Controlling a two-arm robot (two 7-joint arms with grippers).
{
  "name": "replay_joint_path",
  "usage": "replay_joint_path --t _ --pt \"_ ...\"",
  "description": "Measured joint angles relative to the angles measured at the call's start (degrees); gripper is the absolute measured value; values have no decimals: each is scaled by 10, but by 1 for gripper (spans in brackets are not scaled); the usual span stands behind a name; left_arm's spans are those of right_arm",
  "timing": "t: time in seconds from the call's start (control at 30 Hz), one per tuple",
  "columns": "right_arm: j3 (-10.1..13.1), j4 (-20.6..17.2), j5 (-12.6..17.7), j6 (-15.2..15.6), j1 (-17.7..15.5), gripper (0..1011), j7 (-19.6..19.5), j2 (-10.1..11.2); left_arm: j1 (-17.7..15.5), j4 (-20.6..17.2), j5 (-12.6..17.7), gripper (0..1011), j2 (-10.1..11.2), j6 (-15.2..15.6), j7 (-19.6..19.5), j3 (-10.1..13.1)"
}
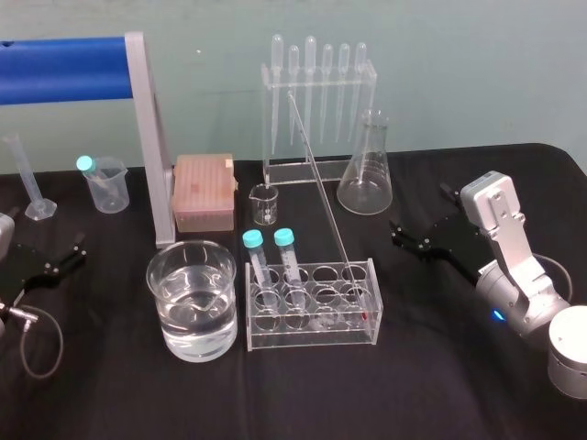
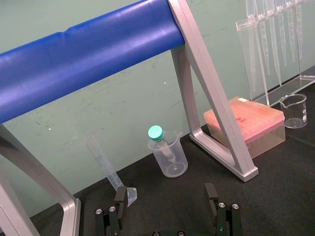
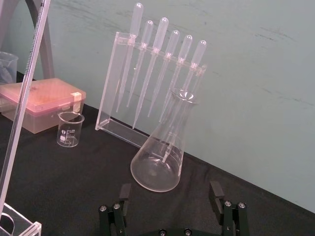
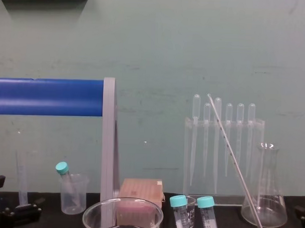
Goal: Hold the thermometer with one hand and immerse one end into the beaker, then reinsert it into the test tube rack.
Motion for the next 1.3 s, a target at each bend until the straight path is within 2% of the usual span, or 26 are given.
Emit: replay_joint_path --t 1.3 --pt "0 0 0 0 0 1003 0 0 0 0 0 1008 0 0 0 0"
